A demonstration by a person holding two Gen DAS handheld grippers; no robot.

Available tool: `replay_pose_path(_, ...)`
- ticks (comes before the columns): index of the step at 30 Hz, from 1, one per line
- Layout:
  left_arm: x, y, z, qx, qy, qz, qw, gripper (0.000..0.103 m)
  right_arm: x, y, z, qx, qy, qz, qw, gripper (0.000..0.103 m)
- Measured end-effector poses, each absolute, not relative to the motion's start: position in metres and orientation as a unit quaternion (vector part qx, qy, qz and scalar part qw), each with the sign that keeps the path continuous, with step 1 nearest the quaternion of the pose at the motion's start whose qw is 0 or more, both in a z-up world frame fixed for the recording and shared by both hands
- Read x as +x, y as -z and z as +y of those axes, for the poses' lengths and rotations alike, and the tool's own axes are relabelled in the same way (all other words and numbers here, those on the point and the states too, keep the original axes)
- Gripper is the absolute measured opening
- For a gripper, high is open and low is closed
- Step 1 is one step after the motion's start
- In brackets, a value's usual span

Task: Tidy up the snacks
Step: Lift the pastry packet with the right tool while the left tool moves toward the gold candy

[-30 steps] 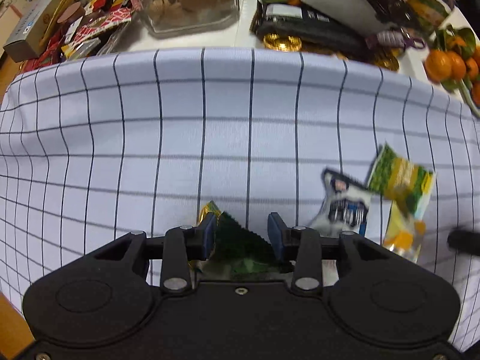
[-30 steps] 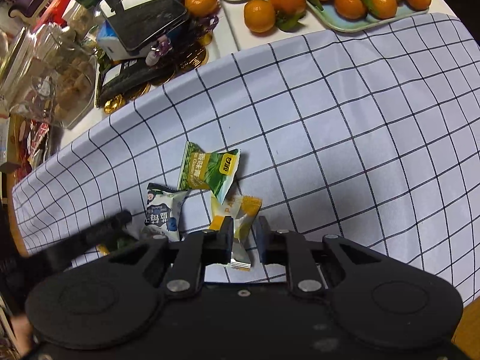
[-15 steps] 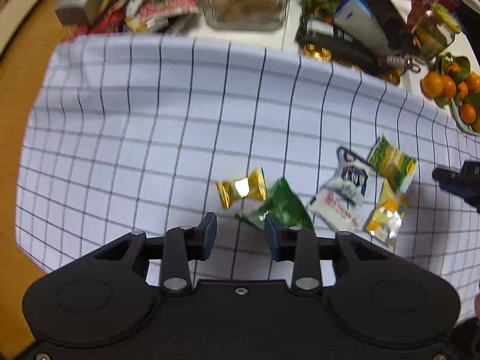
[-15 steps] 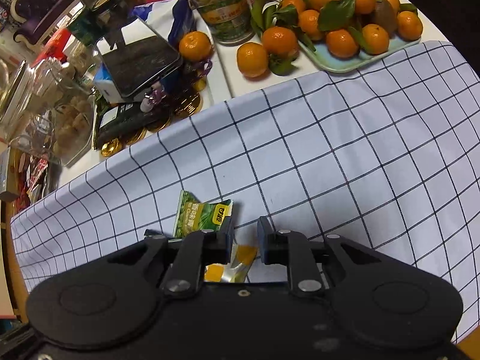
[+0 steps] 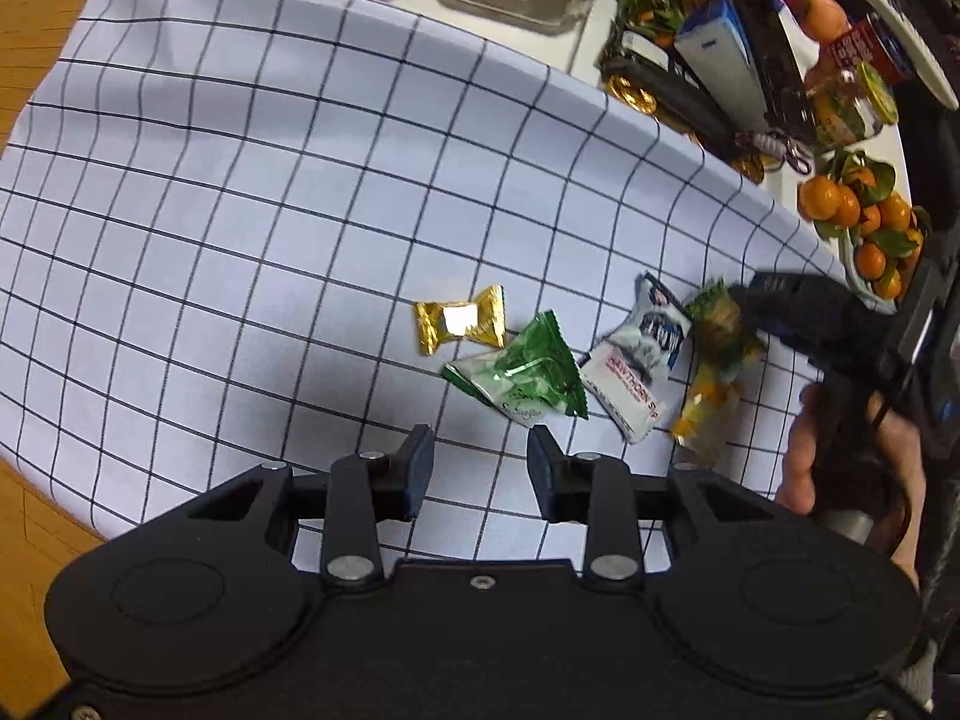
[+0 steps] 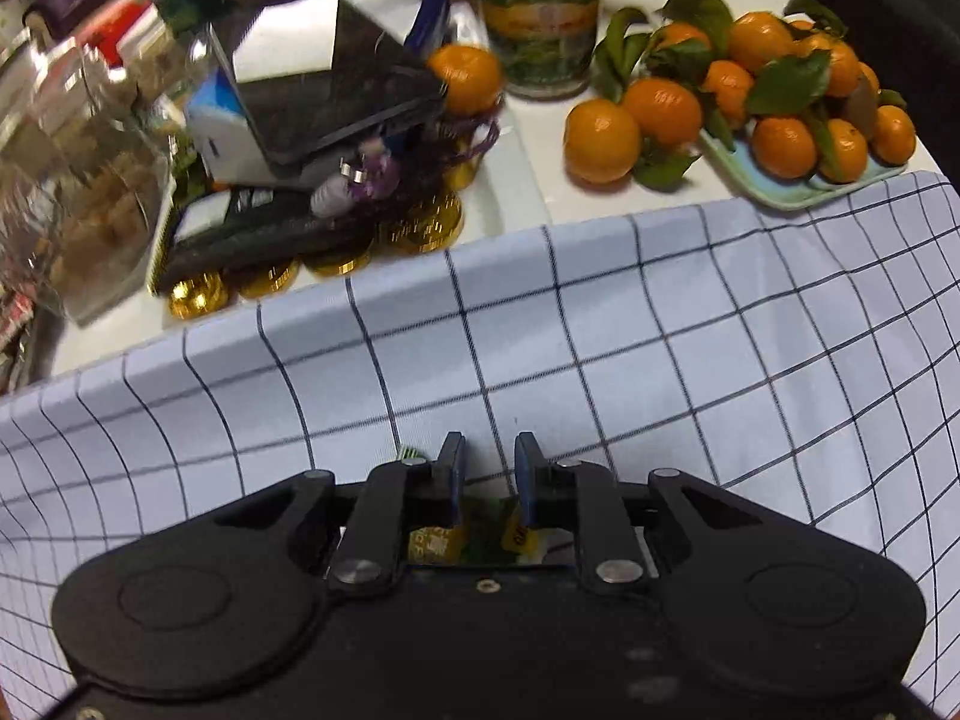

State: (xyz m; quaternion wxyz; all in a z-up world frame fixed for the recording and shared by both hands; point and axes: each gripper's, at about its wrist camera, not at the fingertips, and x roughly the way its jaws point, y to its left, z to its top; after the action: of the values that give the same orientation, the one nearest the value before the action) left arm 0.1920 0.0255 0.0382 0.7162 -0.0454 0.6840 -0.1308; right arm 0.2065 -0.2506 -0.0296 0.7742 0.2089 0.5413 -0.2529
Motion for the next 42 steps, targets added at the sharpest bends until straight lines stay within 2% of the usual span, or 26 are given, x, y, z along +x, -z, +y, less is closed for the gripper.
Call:
replay_pose_path(10, 0.185, -0.037, 0.013, -0.018, 0.136, 0.678, 0.722, 0.043, 0.150, 0.029, -0.228, 0.179, 0.204, 0.576, 0.771, 0.020)
replay_pose_path(17, 0.173, -0.040, 0.005, 0.014, 0.146, 0.666, 0.731, 0.043, 0.104, 0.012, -0.237, 0.237, 0.206, 0.567, 0.761, 0.021)
replay_pose_path(19, 0.172, -0.038, 0.006, 0.018, 0.143, 0.667, 0.731, 0.043, 0.100, 0.010, -0.239, 0.254, 0.223, 0.564, 0.753, 0.030)
replay_pose_path(21, 0.172, -0.034, 0.007, 0.021, 0.136, 0.670, 0.730, 0.043, 0.100, 0.011, -0.240, 0.266, 0.236, 0.564, 0.745, 0.035)
replay_pose_path(25, 0.174, -0.028, 0.010, 0.022, 0.124, 0.676, 0.726, 0.043, 0.107, 0.017, -0.233, 0.277, 0.243, 0.573, 0.732, 0.037)
replay_pose_path(30, 0.178, -0.024, 0.010, 0.017, 0.120, 0.681, 0.722, 0.043, 0.122, 0.019, -0.224, 0.290, 0.245, 0.570, 0.729, 0.045)
replay_pose_path(42, 0.185, -0.021, 0.003, 0.012, 0.128, 0.684, 0.718, 0.043, 0.151, 0.038, -0.204, 0.232, 0.245, 0.600, 0.725, 0.045)
